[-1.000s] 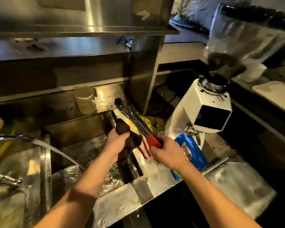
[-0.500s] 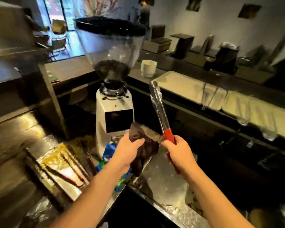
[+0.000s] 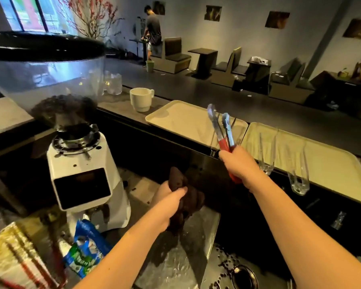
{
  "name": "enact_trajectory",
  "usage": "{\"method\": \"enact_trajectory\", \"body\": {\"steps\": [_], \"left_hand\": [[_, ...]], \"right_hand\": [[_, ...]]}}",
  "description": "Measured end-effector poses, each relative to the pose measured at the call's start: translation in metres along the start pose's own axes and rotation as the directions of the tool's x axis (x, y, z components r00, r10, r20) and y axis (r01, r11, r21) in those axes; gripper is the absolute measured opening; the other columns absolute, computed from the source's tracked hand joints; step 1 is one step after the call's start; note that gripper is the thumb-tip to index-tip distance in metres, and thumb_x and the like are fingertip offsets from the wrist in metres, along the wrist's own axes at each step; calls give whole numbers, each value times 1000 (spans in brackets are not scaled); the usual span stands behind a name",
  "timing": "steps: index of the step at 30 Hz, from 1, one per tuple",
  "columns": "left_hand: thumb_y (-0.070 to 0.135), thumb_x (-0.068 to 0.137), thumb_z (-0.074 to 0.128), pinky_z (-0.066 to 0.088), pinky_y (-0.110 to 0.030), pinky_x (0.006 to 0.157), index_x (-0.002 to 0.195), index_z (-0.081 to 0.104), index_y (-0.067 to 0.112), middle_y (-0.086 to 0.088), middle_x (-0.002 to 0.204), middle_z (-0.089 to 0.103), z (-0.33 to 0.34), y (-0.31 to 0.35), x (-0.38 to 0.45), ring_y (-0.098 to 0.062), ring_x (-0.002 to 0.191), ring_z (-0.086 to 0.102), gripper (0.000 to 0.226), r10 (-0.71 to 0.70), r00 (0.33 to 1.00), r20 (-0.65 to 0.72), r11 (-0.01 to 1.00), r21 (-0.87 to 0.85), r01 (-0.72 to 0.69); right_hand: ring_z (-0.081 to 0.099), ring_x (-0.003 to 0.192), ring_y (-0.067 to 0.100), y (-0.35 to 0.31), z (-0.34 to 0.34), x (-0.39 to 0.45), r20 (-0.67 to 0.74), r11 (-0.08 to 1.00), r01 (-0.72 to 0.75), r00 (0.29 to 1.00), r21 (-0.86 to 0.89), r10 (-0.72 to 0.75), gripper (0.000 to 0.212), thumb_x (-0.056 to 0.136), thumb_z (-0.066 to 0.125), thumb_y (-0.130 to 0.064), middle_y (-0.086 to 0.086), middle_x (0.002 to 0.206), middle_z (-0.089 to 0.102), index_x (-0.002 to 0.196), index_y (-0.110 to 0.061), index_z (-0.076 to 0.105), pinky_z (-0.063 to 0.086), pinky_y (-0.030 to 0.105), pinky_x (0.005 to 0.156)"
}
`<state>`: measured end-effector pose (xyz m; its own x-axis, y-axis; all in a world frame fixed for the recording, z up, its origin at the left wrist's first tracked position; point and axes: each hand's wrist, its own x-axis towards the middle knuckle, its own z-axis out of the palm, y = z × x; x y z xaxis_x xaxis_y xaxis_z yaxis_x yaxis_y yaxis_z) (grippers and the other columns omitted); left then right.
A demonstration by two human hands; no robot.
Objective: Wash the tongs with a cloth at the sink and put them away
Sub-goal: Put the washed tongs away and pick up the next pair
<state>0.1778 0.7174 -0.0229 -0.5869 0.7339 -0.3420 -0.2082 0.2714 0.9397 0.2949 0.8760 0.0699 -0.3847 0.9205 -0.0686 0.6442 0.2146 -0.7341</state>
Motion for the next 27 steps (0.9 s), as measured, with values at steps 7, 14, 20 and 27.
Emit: {"method": "enact_trajectory", "body": {"steps": [7, 14, 20, 27], "left_hand": [[18, 94, 64, 57, -27, 70, 96, 70, 24, 3, 87, 80, 0, 5, 23, -15, 84, 76, 9, 29, 998, -58, 998, -54, -33], [16, 93, 65, 58, -37, 88, 98, 71, 31, 1, 102, 78, -23, 15, 34, -18, 97, 73, 17, 24, 991, -132, 995, -96, -37], [19, 96, 60, 54, -40, 97, 118, 68, 25, 0, 111, 75, -35, 18, 29, -19, 104, 69, 25, 29, 990, -135, 998, -56, -37], [15, 95, 62, 53, -14, 62, 111, 71, 25, 6, 95, 79, -51, 4, 29, -7, 86, 75, 21, 55, 990, -132, 987, -144, -74]], "right_hand": [[53, 63, 24, -59, 33, 67, 153, 872, 152, 984, -465, -90, 16, 86, 54, -25, 8, 73, 54, 81, -9, 53, 39, 29, 50], [45, 58, 20, -85, 69, 95, 121, 698, 154, 988, -699, -98, 18, 79, 56, -37, 1, 71, 52, 76, -19, 56, 29, 29, 47], [63, 99, 32, -85, 85, 122, 45, 832, 101, 995, -545, -91, 47, 79, 61, -44, 9, 103, 66, 114, -14, 62, 41, 35, 67], [64, 99, 35, -103, 78, 106, -81, 736, 163, 956, -657, -284, 59, 87, 45, -55, 14, 111, 68, 124, -9, 55, 39, 37, 68]]}}
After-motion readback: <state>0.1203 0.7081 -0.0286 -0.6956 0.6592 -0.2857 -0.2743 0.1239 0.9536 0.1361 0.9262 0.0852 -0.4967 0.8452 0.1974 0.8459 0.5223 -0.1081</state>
